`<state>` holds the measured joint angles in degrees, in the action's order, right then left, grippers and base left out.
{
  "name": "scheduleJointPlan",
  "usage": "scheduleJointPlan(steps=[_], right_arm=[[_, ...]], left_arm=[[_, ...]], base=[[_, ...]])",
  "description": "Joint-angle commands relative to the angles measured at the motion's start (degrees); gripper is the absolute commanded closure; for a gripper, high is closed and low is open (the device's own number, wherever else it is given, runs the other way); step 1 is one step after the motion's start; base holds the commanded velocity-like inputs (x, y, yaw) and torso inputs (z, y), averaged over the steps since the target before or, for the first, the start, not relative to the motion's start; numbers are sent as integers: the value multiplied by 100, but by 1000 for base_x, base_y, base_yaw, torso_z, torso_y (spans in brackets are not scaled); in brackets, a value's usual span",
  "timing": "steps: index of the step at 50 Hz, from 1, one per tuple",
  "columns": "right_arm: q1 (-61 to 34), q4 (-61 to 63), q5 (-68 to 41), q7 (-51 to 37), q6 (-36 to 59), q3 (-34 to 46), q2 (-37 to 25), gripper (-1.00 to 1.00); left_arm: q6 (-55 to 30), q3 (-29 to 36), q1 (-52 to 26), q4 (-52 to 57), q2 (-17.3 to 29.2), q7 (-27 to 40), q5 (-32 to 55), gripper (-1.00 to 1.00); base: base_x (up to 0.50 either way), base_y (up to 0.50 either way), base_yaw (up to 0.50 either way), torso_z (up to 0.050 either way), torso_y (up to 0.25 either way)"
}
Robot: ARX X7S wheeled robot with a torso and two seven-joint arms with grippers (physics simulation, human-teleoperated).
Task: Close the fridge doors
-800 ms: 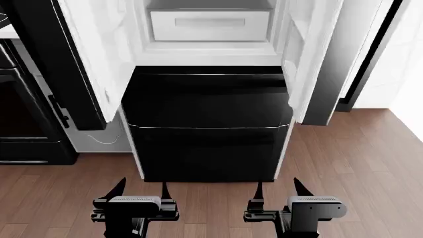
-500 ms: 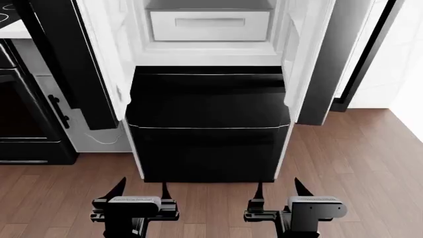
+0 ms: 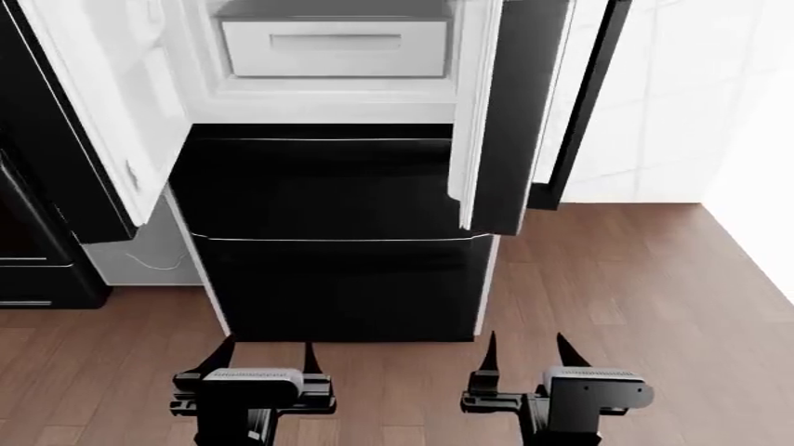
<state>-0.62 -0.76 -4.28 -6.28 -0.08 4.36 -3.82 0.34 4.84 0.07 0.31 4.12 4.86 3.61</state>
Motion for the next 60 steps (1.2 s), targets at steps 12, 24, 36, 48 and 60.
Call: scheduleJointPlan(steps=[12, 24, 36, 48, 60], right_arm=[[-43, -40, -181, -203, -8, 155, -136, -100], [-39, 0, -265, -297, 17, 246, -205, -100], [-60, -43, -334, -364, -22, 313, -267, -100], [-78, -76, -392, -420, -54, 376, -321, -100], [-84, -65, -439, -490, -52, 434, -361, -100]], left_arm=[[5, 185, -21, -12, 151, 163, 168, -100], [14, 269, -29, -11, 221, 235, 238, -100], [22, 335, -32, -6, 282, 304, 295, -100], [31, 396, -40, -10, 333, 367, 343, -100], [41, 448, -49, -22, 376, 420, 397, -100]], base=[[0, -442, 0, 0, 0], [0, -440, 0, 0, 0], [0, -441, 0, 0, 0], [0, -440, 0, 0, 0], [0, -440, 0, 0, 0]])
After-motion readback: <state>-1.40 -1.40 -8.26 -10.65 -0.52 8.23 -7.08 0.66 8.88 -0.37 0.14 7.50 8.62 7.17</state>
